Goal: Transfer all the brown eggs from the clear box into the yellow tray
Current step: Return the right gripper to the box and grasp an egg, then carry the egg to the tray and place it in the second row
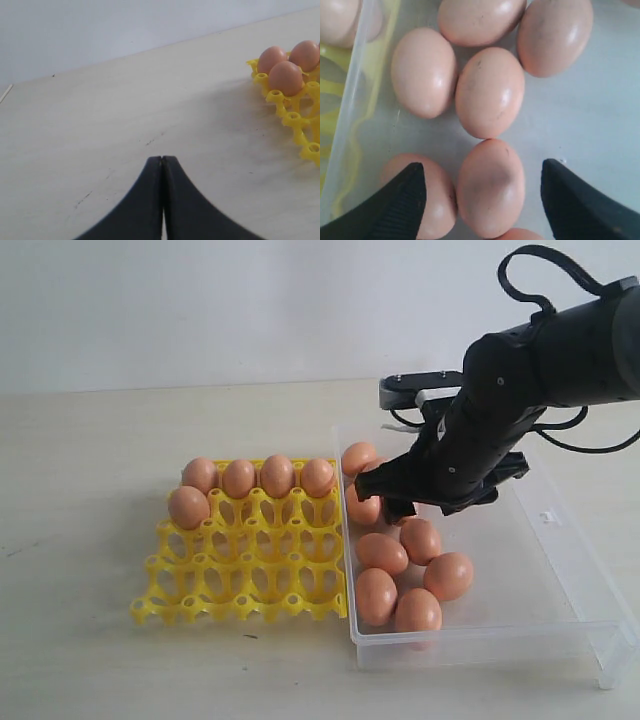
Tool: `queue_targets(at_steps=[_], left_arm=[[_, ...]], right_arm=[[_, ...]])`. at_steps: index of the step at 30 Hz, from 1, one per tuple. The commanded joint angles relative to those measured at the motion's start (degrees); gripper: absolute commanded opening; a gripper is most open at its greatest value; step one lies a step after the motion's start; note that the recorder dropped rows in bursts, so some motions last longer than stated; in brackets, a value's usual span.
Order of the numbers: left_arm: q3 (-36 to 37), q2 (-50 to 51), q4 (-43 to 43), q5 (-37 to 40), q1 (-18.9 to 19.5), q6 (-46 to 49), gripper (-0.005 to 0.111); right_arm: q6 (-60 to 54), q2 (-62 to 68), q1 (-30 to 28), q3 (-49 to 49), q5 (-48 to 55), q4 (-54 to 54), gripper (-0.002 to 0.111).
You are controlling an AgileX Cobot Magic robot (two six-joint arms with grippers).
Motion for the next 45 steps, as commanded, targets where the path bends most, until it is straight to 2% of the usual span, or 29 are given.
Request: queue_targets(at_steps=[1, 4, 7, 10, 14, 15, 20, 25, 29, 37, 45], left_arm=[[-0.2, -0.3, -0.2, -0.4, 0.0, 0.0, 0.0], [-0.2, -0.3, -0.2, -0.4, 0.0, 0.0, 0.0], [-0.2, -0.3, -0.2, -0.4, 0.0, 0.0, 0.0], [-0.2, -0.3, -0.2, -0.4, 0.0, 0.0, 0.0], [-0.2, -0.3, -0.2, -0.4, 0.0, 0.0, 0.0], [-0.2, -0.3, -0.2, -0.4, 0.0, 0.0, 0.0], [-0.2, -0.3, -0.2, -0.4, 0.0, 0.0, 0.0], [-0.2, -0.3, -0.2, -0.4, 0.0, 0.0, 0.0], [-0.2, -0.3, -0.2, -0.4, 0.0, 0.0, 0.0], [-0.2, -0.3, -0.2, -0.4, 0.0, 0.0, 0.0], [-0.2, -0.3, -0.2, -0.4, 0.0, 0.0, 0.0]], right_arm=[[0.0, 2.1, -0.3, -0.1, -1.0, -0.7, 0.063], [0.0, 3.5, -0.3, -0.1, -1.6, -0.9, 0.063], [-0.3, 4.9, -0.3, -0.1, -1.8, -1.0, 0.055], [-0.3, 5.6, -0.3, -0.1, -1.8, -1.0, 0.038], [-2.0, 5.2, -0.3, -0.1, -1.9, -1.2, 0.002], [-2.5, 4.8, -0.3, -0.1, -1.9, -1.3, 0.0], [-2.4, -0.3, -0.3, -0.1, -4.3, -1.4, 0.0], [-3.0, -7.6, 0.9, -0.1, -15.1, -0.6, 0.0], [-4.3, -8.5, 3.7, 0.0, -24.7, -0.6, 0.0], [-4.2, -1.5, 9.8, 0.0, -43.8, -2.7, 0.0], [-0.7, 8.5, 12.2, 0.0, -63.1, -10.7, 0.0]])
